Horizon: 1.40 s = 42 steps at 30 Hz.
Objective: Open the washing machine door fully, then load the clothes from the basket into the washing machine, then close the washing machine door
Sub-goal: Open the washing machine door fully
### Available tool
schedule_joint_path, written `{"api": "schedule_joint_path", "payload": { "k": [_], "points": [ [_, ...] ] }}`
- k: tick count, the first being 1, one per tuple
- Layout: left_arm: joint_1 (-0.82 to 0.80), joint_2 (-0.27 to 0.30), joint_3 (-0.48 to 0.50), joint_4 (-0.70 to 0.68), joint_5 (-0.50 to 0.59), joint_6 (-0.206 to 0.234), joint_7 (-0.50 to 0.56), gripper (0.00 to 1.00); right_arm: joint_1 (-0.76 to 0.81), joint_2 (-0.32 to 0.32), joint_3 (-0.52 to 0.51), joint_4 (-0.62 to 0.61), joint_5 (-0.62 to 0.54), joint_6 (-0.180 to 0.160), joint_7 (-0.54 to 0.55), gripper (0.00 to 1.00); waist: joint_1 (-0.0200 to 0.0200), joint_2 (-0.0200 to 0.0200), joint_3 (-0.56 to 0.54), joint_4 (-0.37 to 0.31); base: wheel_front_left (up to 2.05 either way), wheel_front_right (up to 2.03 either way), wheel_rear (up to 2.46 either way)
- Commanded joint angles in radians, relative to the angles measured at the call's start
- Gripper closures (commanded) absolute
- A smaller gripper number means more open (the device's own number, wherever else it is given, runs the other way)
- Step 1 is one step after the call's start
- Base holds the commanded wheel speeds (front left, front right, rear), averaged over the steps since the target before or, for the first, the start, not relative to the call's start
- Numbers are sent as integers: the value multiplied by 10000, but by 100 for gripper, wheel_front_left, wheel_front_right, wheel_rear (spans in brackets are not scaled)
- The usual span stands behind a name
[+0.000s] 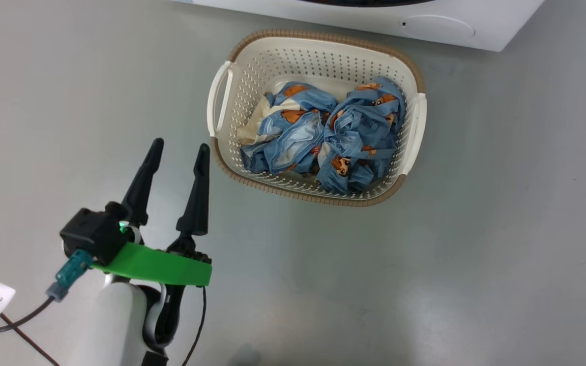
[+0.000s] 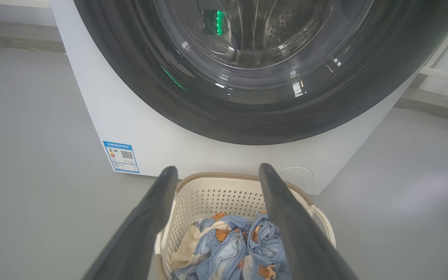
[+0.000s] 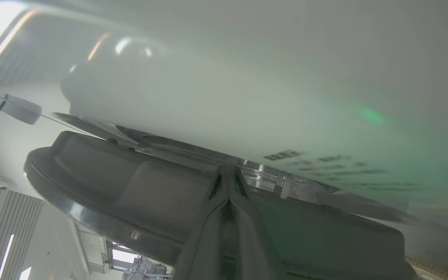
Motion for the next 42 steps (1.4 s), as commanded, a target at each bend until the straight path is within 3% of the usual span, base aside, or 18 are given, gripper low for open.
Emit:
{"api": "schedule_joint_path", "payload": {
  "k": [1,17,42],
  "points": [
    [-58,221,262,-265,-98,-34,-65,0,-153,272,40,-183,-161,75,133,100,-1,0,107,80,0,0,0],
    [-76,156,279,-209,-104,-34,-65,0,-73,652,251,-85,-366,75,805,100,-1,0,-69,32,0,0,0],
    [555,160,455,-148,98,-35,-65,0,1404,1470,769,-44,-428,75,1878,100,-1,0,-1472,-151,0,0,0]
  ]
}}
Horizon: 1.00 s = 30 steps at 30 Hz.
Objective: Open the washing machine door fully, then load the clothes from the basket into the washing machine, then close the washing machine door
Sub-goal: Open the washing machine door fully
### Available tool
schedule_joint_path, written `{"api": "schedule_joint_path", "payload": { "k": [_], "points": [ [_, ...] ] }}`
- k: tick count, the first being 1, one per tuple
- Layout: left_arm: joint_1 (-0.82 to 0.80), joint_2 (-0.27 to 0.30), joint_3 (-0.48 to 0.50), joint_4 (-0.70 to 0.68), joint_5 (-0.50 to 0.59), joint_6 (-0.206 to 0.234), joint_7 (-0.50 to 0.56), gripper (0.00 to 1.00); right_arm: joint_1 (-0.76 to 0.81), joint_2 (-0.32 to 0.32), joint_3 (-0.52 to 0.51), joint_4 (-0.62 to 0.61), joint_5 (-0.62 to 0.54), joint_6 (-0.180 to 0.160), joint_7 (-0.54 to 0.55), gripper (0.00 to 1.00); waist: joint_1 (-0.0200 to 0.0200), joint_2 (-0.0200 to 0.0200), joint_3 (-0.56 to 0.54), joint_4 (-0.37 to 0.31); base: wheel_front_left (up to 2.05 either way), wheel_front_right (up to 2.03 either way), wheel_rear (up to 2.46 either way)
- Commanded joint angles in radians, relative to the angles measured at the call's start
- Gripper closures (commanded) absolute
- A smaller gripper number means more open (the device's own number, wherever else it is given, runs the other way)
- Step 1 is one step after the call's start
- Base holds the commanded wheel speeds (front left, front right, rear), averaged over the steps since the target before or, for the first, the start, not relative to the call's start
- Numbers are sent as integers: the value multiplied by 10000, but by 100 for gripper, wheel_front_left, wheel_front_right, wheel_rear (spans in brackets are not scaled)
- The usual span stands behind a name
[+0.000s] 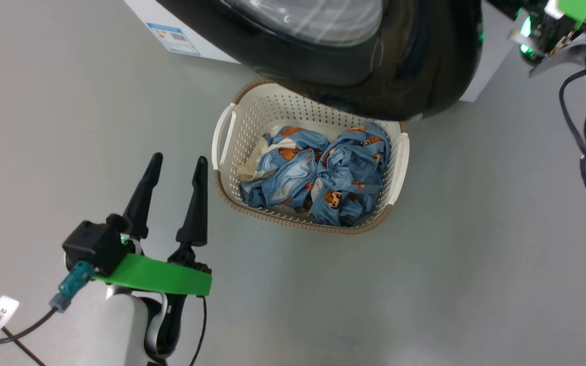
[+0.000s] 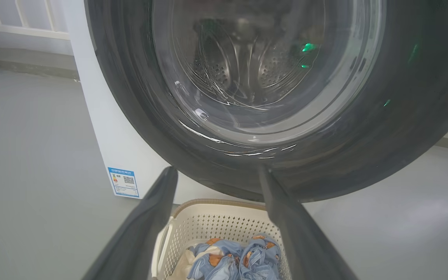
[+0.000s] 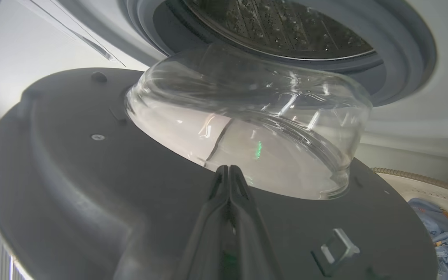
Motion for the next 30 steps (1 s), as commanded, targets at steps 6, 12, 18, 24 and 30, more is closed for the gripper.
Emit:
{"api": "schedule_joint_path", "payload": {
  "k": [6,12,18,24,30],
  "points": [
    [344,316,437,-162,133,-35,-65,0,698,523,204,-378,20,77,401,100,1,0,-460,-85,0,0,0],
    [616,365,541,-134,201,-35,-65,0,1289,733,273,-546,76,77,724,100,1,0,-964,-123,0,0,0],
    [841,374,667,-134,245,-35,-65,0,1779,833,385,-781,-38,77,858,100,1,0,-1320,-142,0,0,0],
    [1126,358,774,-108,304,-35,-65,0,2465,986,478,-1013,-42,77,1038,100,1,0,-1752,-129,0,0,0],
    [1374,367,833,-108,355,-35,-65,0,2963,1188,524,-1199,-11,77,1242,100,1,0,-2080,-32,0,0,0]
  ]
}}
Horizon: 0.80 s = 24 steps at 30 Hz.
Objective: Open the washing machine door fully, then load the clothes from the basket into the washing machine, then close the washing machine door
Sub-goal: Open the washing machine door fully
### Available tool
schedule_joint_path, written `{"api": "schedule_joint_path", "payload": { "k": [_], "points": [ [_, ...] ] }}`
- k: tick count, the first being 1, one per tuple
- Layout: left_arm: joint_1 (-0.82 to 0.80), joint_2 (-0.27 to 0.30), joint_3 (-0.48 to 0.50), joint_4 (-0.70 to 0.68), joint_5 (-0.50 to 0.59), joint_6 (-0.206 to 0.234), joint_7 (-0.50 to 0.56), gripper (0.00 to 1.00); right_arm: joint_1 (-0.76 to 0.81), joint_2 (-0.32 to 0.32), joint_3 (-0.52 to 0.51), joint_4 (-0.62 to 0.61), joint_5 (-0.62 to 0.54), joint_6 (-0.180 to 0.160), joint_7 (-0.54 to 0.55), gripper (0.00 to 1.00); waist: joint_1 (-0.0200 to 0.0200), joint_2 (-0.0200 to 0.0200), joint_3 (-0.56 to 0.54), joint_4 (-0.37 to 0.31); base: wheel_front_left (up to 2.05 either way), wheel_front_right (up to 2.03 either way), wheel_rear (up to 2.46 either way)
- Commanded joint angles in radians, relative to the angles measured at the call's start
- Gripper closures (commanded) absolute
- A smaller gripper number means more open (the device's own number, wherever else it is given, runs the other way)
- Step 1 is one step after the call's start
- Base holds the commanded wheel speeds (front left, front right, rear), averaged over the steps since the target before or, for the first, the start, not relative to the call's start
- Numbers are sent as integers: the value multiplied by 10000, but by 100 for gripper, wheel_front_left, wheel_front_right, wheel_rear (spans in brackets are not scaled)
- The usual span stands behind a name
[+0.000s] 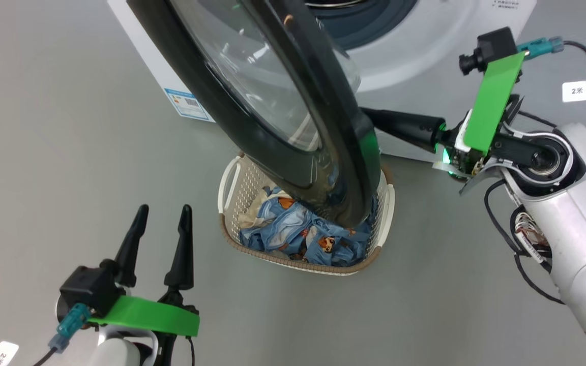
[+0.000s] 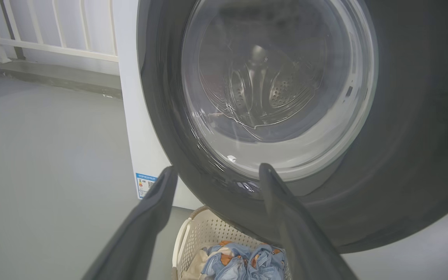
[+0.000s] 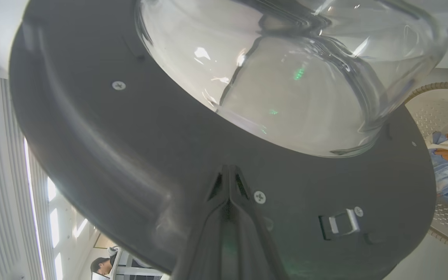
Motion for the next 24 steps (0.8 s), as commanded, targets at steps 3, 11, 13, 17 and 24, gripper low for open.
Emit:
{"api": "schedule_joint_path", "payload": {
  "k": [3,11,13,17,24],
  "points": [
    [56,285,391,-207,135,-35,-65,0,255,321,192,-416,-78,77,127,100,2,-1,-117,140,0,0,0],
    [146,221,425,-213,136,-35,-65,0,461,630,310,-520,-127,77,383,100,2,-1,-230,394,0,0,0],
    [159,205,424,-205,128,-35,-65,0,498,706,332,-541,-157,77,411,100,2,-1,-249,449,0,0,0],
    [188,183,416,-198,126,-35,-65,0,575,900,378,-603,-168,77,492,100,2,-1,-261,552,0,0,0],
    [138,153,420,-181,123,-35,-65,0,621,1199,514,-610,-234,77,657,100,2,-1,-246,739,0,0,0]
  ]
}}
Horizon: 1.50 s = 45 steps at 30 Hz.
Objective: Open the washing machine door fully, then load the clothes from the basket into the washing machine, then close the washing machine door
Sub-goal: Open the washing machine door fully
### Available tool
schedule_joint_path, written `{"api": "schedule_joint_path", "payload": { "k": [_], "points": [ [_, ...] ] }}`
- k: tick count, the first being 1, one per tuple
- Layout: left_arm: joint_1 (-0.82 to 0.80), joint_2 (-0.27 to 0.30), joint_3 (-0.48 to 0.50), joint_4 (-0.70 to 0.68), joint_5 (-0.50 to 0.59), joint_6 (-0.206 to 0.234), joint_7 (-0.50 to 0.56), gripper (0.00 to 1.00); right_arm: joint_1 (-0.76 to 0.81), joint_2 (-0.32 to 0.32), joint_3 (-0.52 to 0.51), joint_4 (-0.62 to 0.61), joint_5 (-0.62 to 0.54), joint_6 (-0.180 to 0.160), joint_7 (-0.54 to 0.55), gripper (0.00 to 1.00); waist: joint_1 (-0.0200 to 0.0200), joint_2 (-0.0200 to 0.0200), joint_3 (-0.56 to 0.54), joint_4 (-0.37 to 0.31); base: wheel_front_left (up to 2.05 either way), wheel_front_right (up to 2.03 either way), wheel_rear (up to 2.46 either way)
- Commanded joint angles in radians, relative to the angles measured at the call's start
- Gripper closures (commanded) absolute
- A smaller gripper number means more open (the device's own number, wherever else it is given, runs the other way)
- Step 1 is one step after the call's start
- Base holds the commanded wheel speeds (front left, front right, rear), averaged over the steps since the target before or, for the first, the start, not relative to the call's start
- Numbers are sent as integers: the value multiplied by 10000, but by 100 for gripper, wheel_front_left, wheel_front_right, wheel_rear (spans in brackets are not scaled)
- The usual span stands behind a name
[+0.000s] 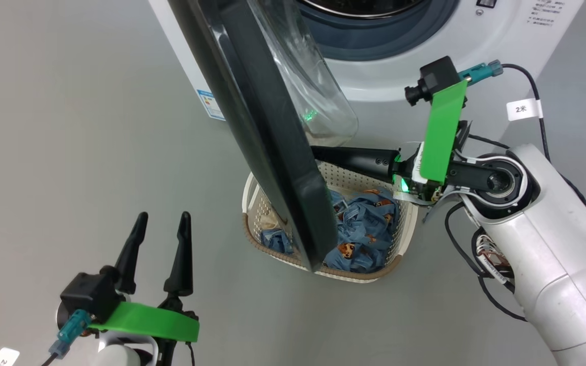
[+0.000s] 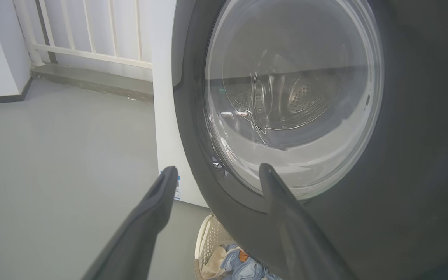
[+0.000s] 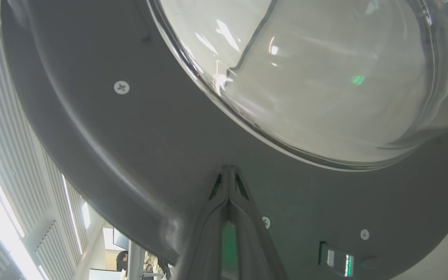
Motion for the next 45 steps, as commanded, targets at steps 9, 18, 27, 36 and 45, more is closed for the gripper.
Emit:
{"api": "schedule_joint_path", "payload": {
  "k": [9,18,27,36,45],
  "points": [
    [-50,158,322,-128,106,-35,-65,0,298,535,218,-318,-131,77,146,100,0,-1,-123,163,0,0,0],
    [-3,251,328,29,138,-35,-65,0,706,332,-94,-480,-310,77,-241,100,0,-1,-423,-103,0,0,0],
    [170,587,401,272,15,-35,-65,0,1649,-57,-535,-867,-358,77,-821,93,0,-1,-963,-660,0,0,0],
    [556,896,690,343,-50,-35,-65,0,2727,-349,-1008,-1166,-353,77,-1427,69,0,-1,-1494,-1310,0,0,0],
    [990,1024,1057,291,-10,-35,-65,0,3872,-654,-1473,-1381,-403,77,-2120,58,0,-1,-1910,-1887,0,0,0]
  ]
}}
